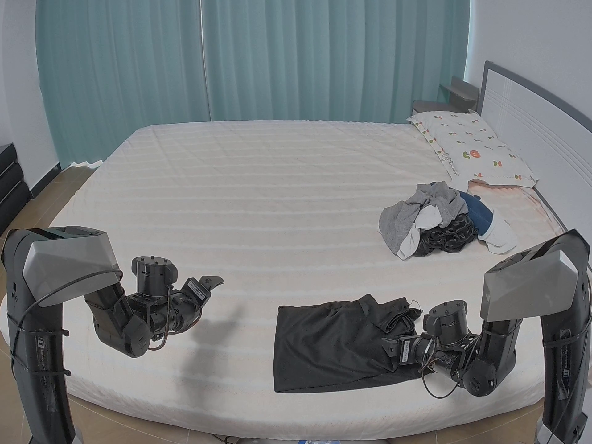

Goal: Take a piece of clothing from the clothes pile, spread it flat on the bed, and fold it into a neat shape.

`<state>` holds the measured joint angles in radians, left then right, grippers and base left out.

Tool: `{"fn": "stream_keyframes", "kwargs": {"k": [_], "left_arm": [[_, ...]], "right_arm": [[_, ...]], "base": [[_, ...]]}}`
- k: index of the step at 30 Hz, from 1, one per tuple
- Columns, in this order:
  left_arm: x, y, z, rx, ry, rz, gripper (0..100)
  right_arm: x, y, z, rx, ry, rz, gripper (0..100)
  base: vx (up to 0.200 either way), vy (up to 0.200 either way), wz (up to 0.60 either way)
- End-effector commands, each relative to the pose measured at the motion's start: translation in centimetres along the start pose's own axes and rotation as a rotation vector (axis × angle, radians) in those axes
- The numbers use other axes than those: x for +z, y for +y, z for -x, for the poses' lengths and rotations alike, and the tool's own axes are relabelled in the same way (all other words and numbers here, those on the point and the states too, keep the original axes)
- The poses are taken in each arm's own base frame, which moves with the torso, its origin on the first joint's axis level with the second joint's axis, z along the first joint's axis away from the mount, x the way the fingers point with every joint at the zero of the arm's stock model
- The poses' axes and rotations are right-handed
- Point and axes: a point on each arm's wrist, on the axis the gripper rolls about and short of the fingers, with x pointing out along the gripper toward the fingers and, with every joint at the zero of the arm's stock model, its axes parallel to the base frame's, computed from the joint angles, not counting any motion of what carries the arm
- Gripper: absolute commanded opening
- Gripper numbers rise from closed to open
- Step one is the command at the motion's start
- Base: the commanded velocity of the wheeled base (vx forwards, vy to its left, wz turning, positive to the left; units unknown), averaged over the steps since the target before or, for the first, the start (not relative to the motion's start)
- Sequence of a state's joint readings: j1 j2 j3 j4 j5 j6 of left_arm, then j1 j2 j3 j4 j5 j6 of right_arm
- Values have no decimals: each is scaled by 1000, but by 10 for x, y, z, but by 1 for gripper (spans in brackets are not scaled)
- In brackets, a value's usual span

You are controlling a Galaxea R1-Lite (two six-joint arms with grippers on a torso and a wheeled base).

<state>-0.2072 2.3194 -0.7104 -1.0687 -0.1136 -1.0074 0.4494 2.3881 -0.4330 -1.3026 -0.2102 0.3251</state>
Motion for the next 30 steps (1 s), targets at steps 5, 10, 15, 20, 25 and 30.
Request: {"fn": "stream_keyframes", "kwargs": {"k": [5, 10, 15, 20, 25, 30], "left_arm": [[0, 1, 0, 4, 2, -1, 100], [-1, 1, 0, 5, 3, -2, 100], [-1, 1, 0, 5, 3, -2, 100], [-1, 2, 0, 6, 4, -2, 100], [-1, 2, 0, 6, 4, -2, 100], [-1, 2, 0, 6, 4, -2, 100]], "right_arm": [[4, -12, 14, -128, 29, 46, 100], [-5, -31, 41, -173, 78, 44, 100], [-7, -48, 60, -206, 102, 26, 100], [-13, -58, 77, -215, 124, 32, 100], [12, -53, 79, -127, -60, -11, 100], [22, -40, 60, -22, -102, -91, 100]], "base": [[0, 0, 0], [0, 0, 0], [0, 0, 0], [0, 0, 0], [0, 0, 0], [0, 0, 0]]}}
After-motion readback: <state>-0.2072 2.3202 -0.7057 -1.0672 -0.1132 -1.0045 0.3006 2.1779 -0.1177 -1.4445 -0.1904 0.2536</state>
